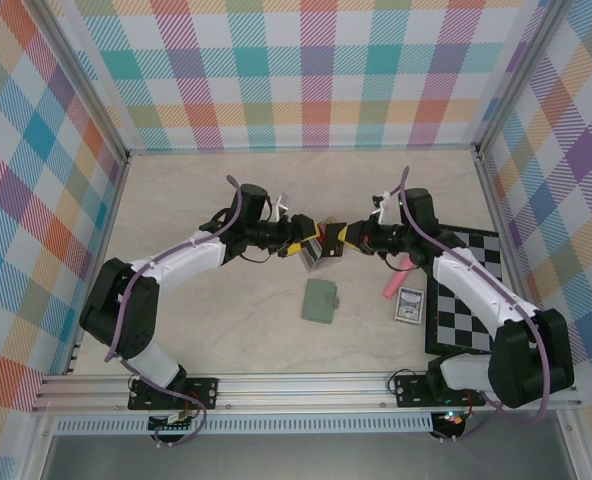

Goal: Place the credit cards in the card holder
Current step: Pick up the credit card from the storage box, then open the card holder at the center of the table.

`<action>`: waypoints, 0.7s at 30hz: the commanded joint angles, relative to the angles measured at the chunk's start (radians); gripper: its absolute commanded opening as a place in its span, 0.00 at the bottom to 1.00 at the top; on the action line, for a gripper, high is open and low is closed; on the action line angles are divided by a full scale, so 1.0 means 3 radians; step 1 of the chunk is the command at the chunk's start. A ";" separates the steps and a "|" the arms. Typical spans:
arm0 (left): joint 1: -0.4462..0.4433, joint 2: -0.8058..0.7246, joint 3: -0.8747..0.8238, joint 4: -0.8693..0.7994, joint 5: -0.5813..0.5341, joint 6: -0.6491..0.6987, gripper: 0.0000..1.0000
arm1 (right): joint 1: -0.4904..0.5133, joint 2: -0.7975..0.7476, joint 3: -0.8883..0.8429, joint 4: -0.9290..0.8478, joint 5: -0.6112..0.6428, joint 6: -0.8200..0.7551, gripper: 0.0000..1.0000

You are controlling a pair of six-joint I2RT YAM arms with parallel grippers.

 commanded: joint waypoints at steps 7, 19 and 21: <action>-0.0015 -0.0369 -0.0180 -0.0923 -0.0969 0.0324 0.70 | 0.1117 0.0412 0.0133 -0.0845 0.1549 -0.0056 0.02; -0.0306 -0.0229 0.0000 -0.1414 -0.1305 0.0640 0.71 | 0.1028 0.0320 -0.0128 -0.1101 0.1926 0.0063 0.02; -0.0391 -0.0160 0.0087 -0.1521 -0.1386 0.0705 0.72 | 0.0931 0.0229 -0.0222 -0.1124 0.1891 0.0051 0.03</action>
